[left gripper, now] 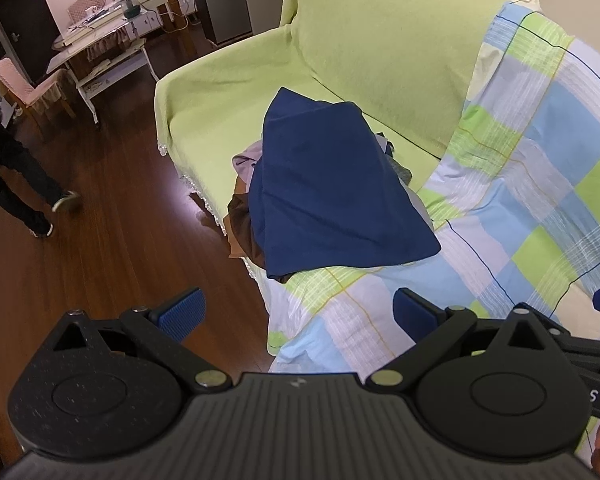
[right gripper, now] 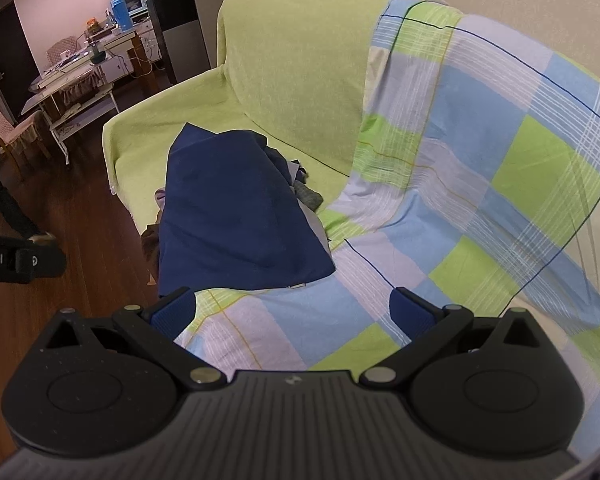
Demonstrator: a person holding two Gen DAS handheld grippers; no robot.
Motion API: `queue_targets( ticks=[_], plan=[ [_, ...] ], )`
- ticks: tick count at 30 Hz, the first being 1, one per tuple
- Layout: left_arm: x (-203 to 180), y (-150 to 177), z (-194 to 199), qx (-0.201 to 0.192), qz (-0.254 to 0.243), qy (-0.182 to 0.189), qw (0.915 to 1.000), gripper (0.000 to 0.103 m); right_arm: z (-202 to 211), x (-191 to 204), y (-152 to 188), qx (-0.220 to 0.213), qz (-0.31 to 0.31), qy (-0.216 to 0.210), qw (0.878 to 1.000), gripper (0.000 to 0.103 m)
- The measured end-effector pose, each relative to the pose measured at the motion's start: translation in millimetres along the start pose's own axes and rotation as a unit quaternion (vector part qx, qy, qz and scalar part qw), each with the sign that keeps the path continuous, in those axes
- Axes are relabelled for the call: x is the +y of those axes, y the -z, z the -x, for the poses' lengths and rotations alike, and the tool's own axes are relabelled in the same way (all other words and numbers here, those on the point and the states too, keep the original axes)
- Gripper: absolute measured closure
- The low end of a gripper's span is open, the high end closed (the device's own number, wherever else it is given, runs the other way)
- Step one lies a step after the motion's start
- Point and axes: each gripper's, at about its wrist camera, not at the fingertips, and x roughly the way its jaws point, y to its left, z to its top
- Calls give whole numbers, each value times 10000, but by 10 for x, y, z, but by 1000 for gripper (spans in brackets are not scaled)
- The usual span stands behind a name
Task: Fold clothes
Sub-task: 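Move both grippers toward the navy blue shirt on the sofa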
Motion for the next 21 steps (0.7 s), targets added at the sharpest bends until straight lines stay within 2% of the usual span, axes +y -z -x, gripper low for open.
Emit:
queue_targets(
  ticks=[7,12,21],
  plan=[
    [149,29,15,-54,169,178,9997,2,-19,81,-59,46,96,-37,9999,1],
    [43,22,37,1,113,-45,9999,2,-69,126,-82,4,161,-126,9998,1],
    [40,63,75,-67,150,-84,9998,2,-26,196,-83,-70,227,-198,9995,1]
  ],
)
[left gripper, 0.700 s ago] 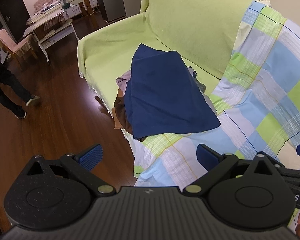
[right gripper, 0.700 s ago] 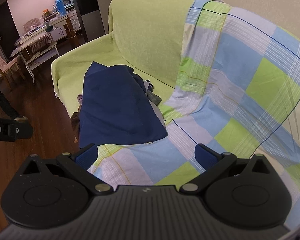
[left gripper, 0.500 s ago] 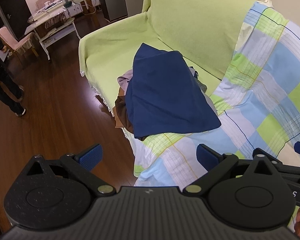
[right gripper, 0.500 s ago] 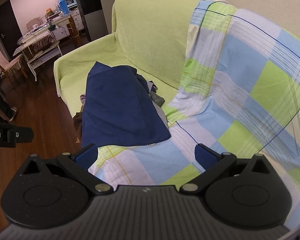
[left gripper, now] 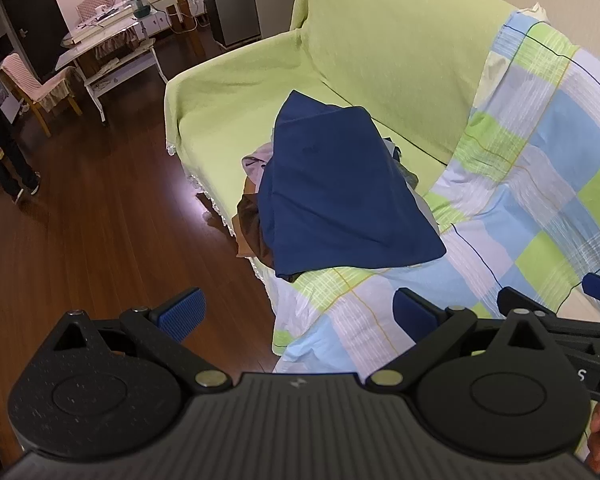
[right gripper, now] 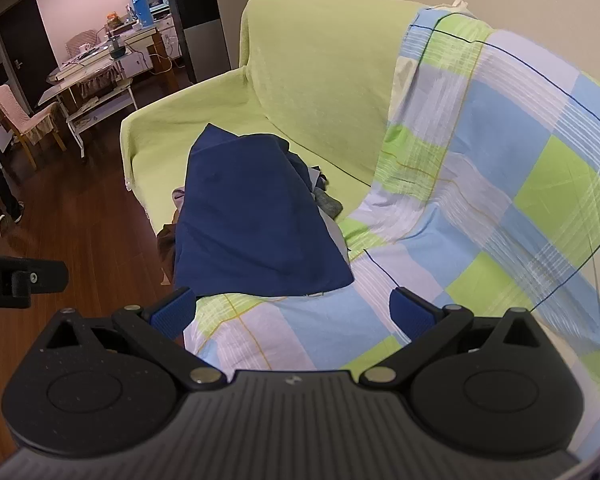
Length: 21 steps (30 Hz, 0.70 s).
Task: Fold clothes
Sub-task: 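Move both grippers toward the navy blue shirt on the sofa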
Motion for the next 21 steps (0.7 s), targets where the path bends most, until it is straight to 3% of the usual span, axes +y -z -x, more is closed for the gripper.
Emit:
queue_targets(
  ticks=[21],
  plan=[
    [150,-69,24,-2,58,-36,10000,2,-70,66,-126,-65,39,-169,9998,1]
  ],
)
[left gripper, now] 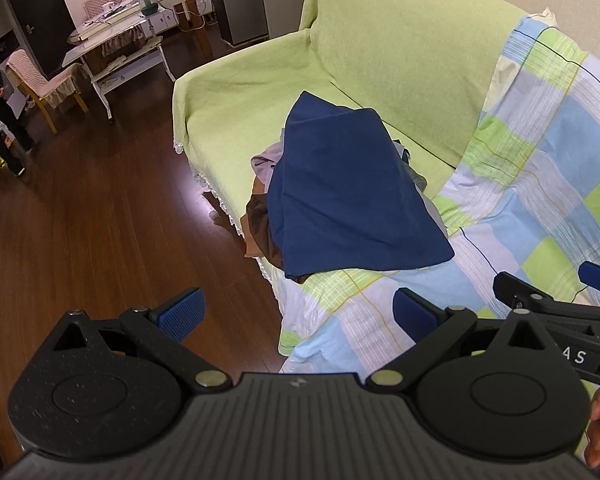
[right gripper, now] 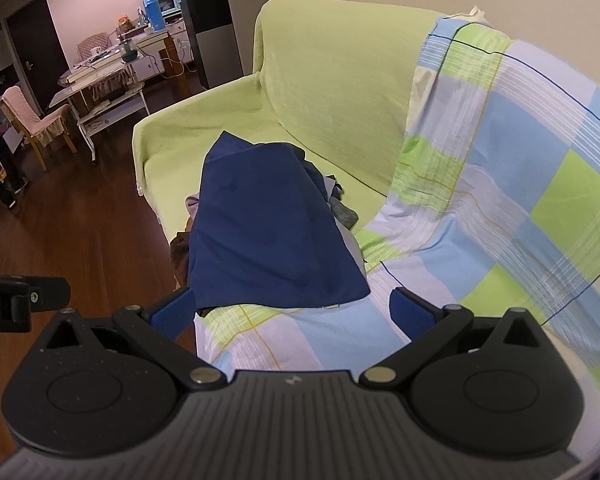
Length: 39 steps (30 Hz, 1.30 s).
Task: Fold clothes
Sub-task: 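Move both grippers toward the navy blue shirt on the sofa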
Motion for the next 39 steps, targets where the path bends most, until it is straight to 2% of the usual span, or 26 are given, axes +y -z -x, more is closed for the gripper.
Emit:
queue_targets(
  ticks=[17,23,26,35,39],
  plan=[
    [-98,-131,-155,89,26,37,10000,2,-178,-116,-136,12,-62,-60,10000,1],
    [-66,-210,-306,274,30,306,9992,2,-330,-218,-187,205,-286,-406,9986,1],
    [-19,-270,-391,315,13,452,9985,2,-412,-225,-213,255,-260,-372,9986,1],
    [70,-623,-964,271,-537,633,9962,2,-812,-377,-323,416,-691,-261,9964,1],
    [58,-1047,-1431,362,-989,914,9902,2,-1122,-417,-431,457,-1045,-130,9934,1]
  ],
)
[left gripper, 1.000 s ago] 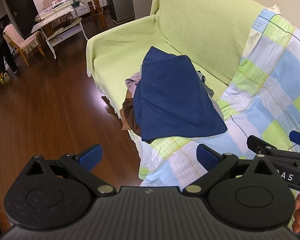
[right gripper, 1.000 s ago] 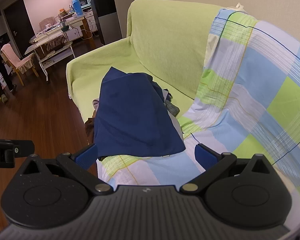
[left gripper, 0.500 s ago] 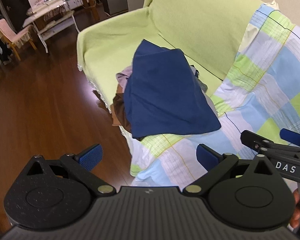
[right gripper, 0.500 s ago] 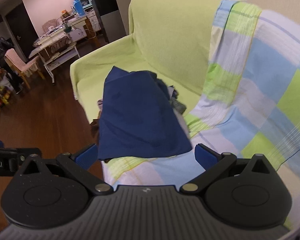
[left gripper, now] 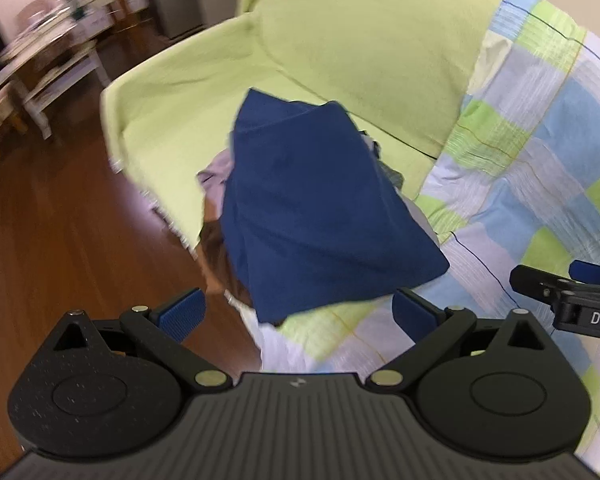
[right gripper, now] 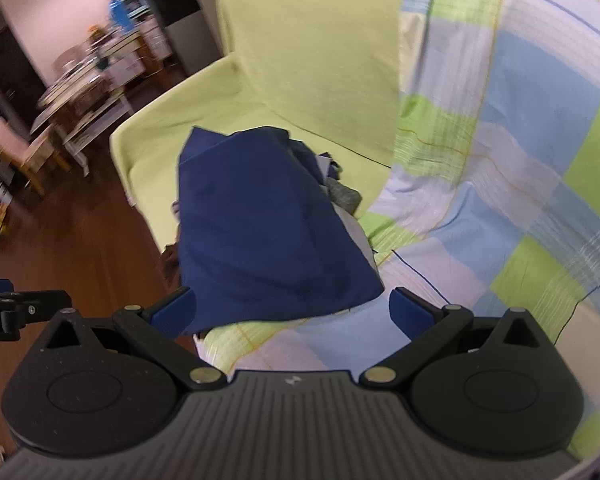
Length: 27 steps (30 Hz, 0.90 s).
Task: Fold clothes
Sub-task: 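Move both grippers toward the navy blue shirt on the sofa, then grasp the navy shirt edge with the left gripper while the right gripper grasps too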
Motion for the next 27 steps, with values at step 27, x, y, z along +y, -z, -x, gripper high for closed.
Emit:
queue_targets(
  ticks=[27],
  plan=[
    [-310,-2596,-3317,420,-3270,1124,9374,14,-2082,-440,490,438,-3286,1534,9309,1]
  ],
)
